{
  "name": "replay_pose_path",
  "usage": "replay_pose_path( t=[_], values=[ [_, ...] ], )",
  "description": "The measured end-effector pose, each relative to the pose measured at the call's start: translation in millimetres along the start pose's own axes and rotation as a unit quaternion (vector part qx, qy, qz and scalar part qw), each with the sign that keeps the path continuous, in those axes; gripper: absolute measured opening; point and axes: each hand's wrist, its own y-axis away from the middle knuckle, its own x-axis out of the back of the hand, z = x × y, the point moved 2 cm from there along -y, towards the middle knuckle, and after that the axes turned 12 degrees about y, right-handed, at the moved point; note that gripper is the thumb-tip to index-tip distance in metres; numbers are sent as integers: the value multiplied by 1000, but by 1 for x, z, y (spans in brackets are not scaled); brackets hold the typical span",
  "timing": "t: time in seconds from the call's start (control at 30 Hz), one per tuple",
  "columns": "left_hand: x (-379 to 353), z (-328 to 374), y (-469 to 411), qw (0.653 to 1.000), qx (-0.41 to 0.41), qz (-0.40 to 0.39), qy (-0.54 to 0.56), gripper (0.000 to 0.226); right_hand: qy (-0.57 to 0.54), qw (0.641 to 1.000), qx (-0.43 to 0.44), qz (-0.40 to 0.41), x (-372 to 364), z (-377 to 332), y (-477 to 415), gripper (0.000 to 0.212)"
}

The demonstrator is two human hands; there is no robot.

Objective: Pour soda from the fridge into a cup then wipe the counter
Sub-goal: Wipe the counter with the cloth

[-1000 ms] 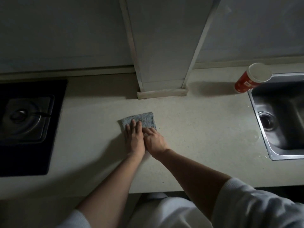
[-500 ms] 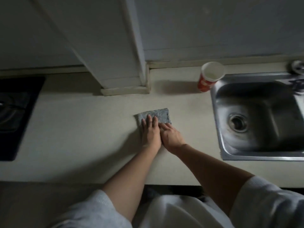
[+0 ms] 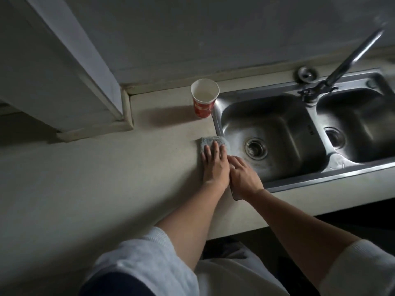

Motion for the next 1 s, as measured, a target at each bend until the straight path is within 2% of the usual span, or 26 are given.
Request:
replay_pose_path(
  t=[0.07, 0.2, 0.3, 0.47, 0.6, 0.9, 1.0],
  values=[
    [2, -6, 2, 1000, -5, -7, 4, 59, 4, 1000, 4, 13, 0, -7, 0, 81],
    [10, -25, 12, 1000, -12, -6, 7, 61, -32, 997, 21, 59, 5, -32, 0, 55],
    [16, -53, 29, 1000, -12, -9, 13, 62, -41, 996, 39, 62, 11, -64, 0, 48],
    [40, -135, 70, 999, -1, 1, 46, 66, -30, 997, 71, 29, 3, -145, -9, 51],
    [63, -221, 111, 996, 17, 24, 82, 73, -44, 993, 105, 34, -5, -236, -21, 43],
    [137, -387, 188, 977, 128, 119, 123, 63, -44, 974, 223, 24, -9, -419, -74, 38],
    [160, -421, 189, 967, 178, 136, 124, 65, -29, 964, 265, 2, -3, -455, -99, 48]
  ],
)
